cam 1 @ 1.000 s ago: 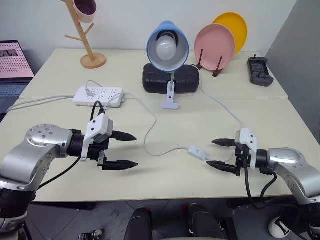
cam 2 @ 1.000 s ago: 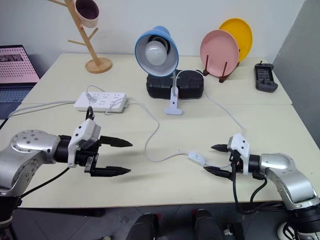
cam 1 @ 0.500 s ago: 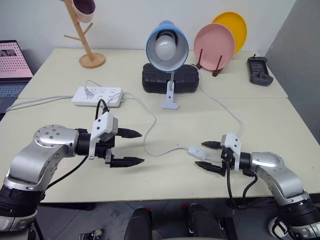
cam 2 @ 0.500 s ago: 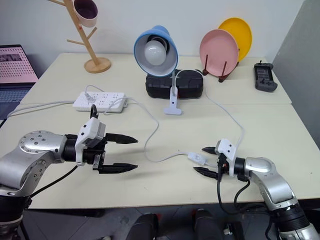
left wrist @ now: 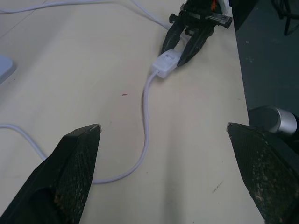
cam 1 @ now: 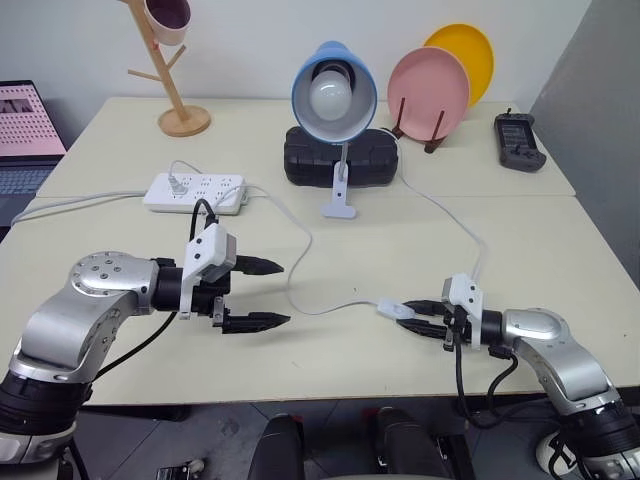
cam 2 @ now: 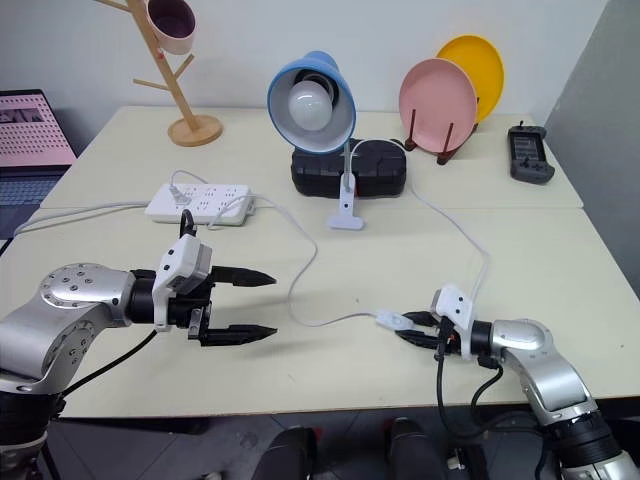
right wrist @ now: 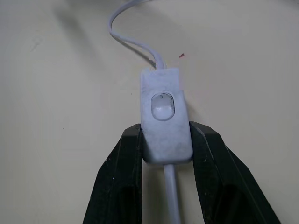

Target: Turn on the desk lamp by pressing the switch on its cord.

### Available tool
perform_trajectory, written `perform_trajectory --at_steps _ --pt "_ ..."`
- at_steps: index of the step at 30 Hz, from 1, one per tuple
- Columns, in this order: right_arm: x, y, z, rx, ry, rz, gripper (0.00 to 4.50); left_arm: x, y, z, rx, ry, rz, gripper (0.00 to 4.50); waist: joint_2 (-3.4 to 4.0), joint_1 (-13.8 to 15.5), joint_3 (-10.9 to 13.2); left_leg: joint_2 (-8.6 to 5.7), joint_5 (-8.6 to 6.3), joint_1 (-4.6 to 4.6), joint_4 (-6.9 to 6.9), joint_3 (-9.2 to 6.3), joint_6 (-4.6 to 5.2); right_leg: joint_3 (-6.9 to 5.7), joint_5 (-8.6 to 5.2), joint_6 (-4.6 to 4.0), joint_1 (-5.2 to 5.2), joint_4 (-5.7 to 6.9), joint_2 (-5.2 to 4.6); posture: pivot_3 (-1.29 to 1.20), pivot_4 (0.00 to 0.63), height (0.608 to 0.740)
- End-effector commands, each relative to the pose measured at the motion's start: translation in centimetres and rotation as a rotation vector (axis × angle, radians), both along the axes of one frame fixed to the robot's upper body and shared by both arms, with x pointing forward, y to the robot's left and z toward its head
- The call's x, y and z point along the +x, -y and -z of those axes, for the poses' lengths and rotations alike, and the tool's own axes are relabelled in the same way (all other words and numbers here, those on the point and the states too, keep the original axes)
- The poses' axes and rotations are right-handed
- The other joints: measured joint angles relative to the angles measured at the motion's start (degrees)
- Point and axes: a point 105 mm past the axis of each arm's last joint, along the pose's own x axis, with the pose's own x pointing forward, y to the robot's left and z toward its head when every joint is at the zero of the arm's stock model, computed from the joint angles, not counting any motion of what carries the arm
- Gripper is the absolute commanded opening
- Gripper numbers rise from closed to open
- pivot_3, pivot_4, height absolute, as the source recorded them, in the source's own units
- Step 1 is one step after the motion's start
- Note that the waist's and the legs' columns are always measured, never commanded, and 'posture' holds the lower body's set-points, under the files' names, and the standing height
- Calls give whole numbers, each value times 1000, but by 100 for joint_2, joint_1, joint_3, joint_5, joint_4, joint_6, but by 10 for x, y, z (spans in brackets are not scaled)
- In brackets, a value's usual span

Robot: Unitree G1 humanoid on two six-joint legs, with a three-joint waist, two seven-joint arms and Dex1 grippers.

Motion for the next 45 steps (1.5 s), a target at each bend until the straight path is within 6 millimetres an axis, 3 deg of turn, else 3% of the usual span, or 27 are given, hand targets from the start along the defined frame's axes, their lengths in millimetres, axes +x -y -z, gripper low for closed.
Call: perform_trajectory --at_steps 1,11,13,19,23,33,39,42,45 --pt "-1 4 -9 -11 51 -21 1063 -1 3 -10 -12 53 14 4500 0 0 0 0 0 0 0 0 0 0 0 0 0 1 0 0 150 740" --pt "0 2 -12 -14 58 -11 1063 0 6 -11 -18 57 17 4500 0 0 0 0 0 0 0 0 0 0 0 0 0 1 0 0 150 740" --pt "2 4 -13 -12 60 -1 1770 0 7 -11 -20 58 18 4500 0 0 0 0 0 0 0 0 0 0 0 0 0 0 0 0 150 740" --pt "1 4 -13 -23 68 -2 3225 0 8 -11 -21 62 17 4500 0 0 0 0 0 0 0 0 0 0 0 0 0 0 0 0 150 740" --pt "0 5 -13 -1 41 10 3225 -1 9 -12 -23 64 18 4500 0 0 0 0 0 0 0 0 0 0 0 0 0 0 0 0 150 740" --pt "3 6 -15 18 31 17 1107 1 10 -13 -28 67 13 4500 0 0 0 0 0 0 0 0 0 0 0 0 0 1 0 0 150 740" --pt "14 -2 -35 59 81 35 1097 6 11 -21 -172 -41 -91 4500 0 -3 0 0 0 0 1 0 0 0 0 0 0 2 0 0 150 740" --pt "29 -8 -54 77 155 75 1097 10 16 -33 -374 -214 -190 4500 -1 -3 0 0 0 1 5 -4 0 -1 1 1 0 11 0 0 150 740" --pt "45 -15 -75 90 259 137 1097 -2 30 -33 -527 -379 -222 4500 -2 -23 1 -1 0 4 8 -5 0 0 0 1 0 31 -2 0 150 740"
